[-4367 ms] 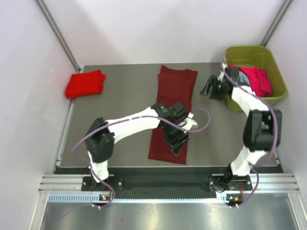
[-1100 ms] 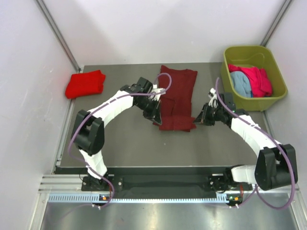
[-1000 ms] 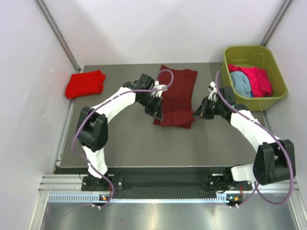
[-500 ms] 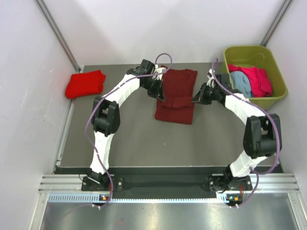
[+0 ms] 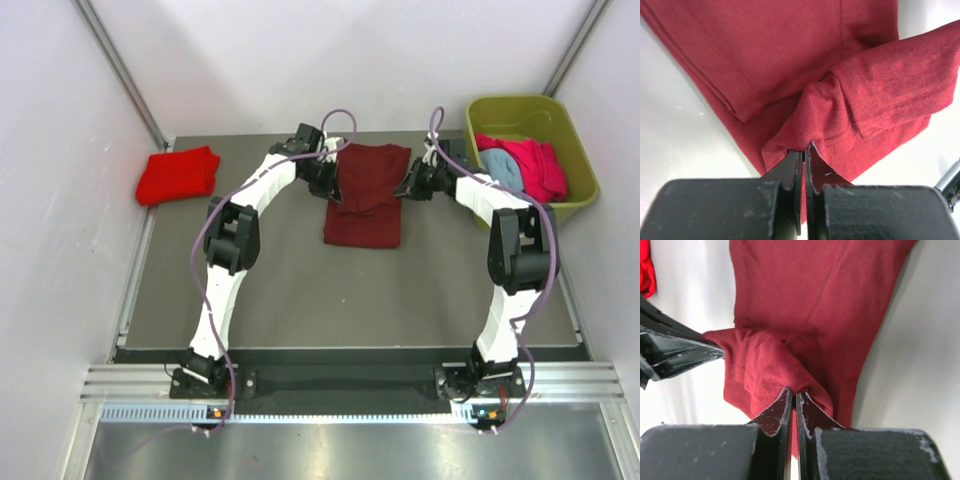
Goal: Fold and stack the t-shirts
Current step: Fold the tshirt
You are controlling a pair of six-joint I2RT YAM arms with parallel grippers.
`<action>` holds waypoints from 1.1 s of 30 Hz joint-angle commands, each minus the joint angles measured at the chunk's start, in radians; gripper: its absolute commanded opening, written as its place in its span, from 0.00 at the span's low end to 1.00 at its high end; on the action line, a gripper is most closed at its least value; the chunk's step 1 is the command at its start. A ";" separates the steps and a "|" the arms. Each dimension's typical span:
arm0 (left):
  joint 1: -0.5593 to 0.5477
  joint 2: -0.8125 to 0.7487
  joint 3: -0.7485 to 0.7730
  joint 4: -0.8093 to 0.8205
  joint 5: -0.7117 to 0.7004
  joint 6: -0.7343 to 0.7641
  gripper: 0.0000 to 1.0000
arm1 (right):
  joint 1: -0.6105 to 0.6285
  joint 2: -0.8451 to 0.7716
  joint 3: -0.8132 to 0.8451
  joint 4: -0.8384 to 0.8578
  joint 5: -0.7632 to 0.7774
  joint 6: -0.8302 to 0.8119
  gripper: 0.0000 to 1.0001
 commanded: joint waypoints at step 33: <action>-0.059 -0.333 -0.412 0.106 0.063 -0.144 0.61 | 0.122 -0.033 -0.054 0.117 -0.082 0.062 0.63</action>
